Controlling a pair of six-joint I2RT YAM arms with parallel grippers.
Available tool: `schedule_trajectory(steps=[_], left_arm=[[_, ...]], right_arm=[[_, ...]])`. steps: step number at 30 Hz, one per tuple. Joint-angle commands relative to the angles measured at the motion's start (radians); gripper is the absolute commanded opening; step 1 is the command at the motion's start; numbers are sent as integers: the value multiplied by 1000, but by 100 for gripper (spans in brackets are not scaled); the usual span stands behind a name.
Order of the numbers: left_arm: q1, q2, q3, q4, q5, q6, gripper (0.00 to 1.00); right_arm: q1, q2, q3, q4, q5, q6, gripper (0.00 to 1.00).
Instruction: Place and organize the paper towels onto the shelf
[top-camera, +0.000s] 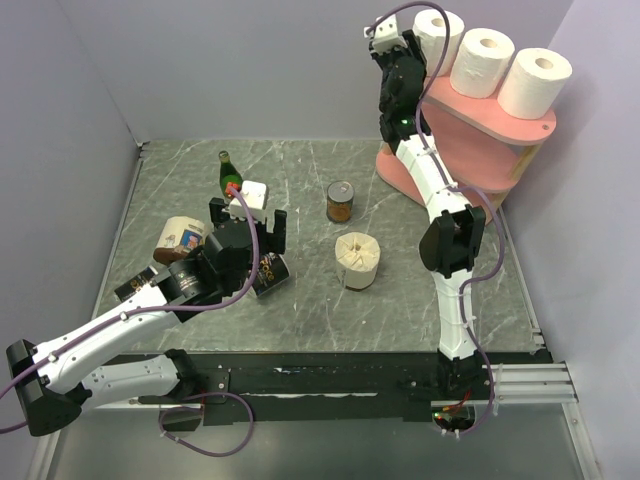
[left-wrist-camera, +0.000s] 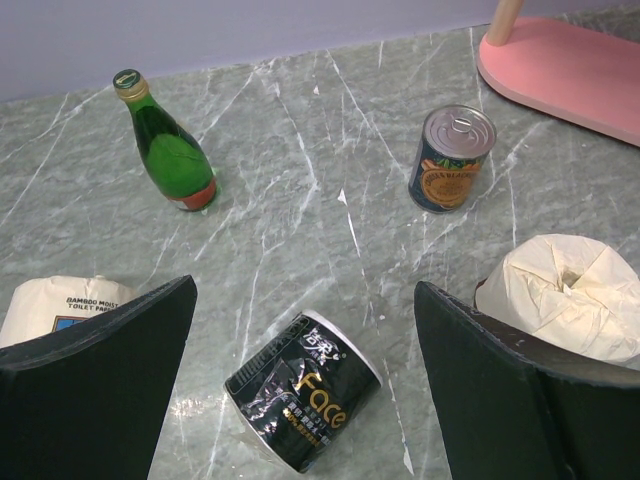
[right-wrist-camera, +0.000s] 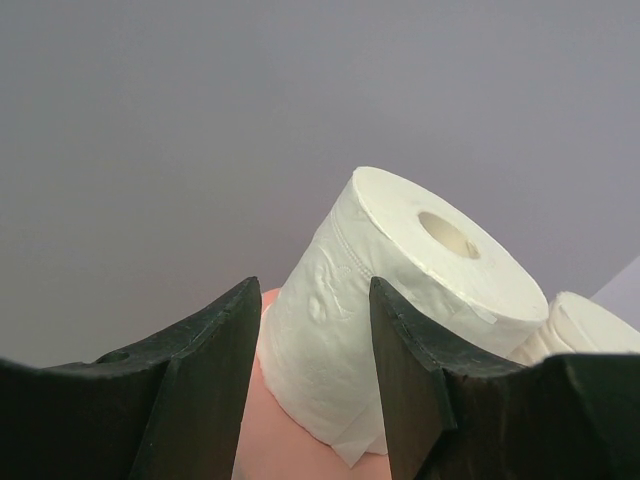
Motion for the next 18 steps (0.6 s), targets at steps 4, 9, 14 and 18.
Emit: schedule_trajectory(steps=[4, 9, 14, 18], left_arm=[[-5, -22, 5, 27, -7, 8, 96], [-5, -29, 5, 28, -13, 9, 96], [-3, -36, 1, 38, -24, 15, 96], [-5, -40, 1, 39, -44, 18, 96]], right_arm=[[-4, -108, -105, 70, 21, 4, 55], [33, -267, -297, 94, -108, 33, 55], [100, -404, -462, 47, -149, 68, 57], [166, -591, -654, -37, -142, 136, 59]])
